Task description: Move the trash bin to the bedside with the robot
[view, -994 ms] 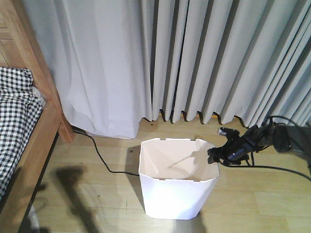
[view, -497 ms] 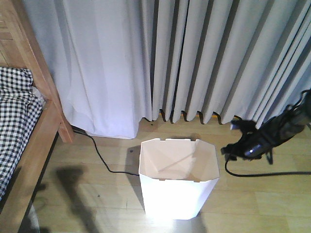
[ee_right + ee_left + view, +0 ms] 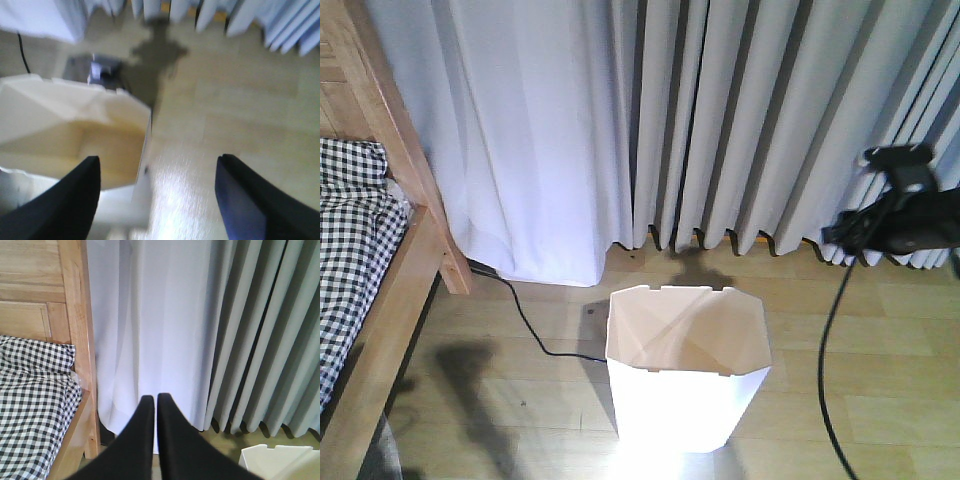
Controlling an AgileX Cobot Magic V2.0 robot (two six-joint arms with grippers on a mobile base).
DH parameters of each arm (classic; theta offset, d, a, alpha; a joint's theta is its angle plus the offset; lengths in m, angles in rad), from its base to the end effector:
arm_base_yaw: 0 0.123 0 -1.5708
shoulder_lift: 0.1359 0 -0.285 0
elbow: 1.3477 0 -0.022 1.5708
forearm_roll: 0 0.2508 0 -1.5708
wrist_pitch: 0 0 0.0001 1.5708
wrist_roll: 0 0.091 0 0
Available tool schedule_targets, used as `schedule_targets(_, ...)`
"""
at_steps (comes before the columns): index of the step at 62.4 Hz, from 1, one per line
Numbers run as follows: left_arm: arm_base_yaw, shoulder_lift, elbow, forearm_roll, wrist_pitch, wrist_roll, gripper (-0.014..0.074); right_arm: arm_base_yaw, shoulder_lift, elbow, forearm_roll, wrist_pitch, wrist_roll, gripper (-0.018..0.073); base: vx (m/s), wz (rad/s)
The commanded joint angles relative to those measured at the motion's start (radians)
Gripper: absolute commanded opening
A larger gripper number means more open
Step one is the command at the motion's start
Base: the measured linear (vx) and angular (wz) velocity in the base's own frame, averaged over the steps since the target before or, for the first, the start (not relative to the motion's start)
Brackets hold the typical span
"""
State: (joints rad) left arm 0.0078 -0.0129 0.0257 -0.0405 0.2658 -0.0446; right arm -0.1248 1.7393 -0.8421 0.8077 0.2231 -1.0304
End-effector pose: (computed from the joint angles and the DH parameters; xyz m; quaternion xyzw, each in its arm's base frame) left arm 0.0549 -0.0005 0.1812 -0.0319 0.7707 -0.0282 0.6358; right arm 0.3246 -0.0260 0.1545 -0.0764 0.9487 0.0221 0.3060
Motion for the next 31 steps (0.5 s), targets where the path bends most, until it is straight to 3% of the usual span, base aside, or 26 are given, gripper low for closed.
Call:
schedule_targets(1, 0.000, -0.014, 0.019, -0.004, -0.069, -0.006, -0.0006, -0.003, -0.181, 0.037, 0.004, -0.017, -0.007, 0.0472, 0.00, 0.00)
schedule_targets(31, 0.000, -0.014, 0.019, -0.004, -0.069, -0.006, -0.0006, -0.003, -0.959, 0.312, 0.079, 0.035, 0.001, 0.0472, 0.00, 0.00)
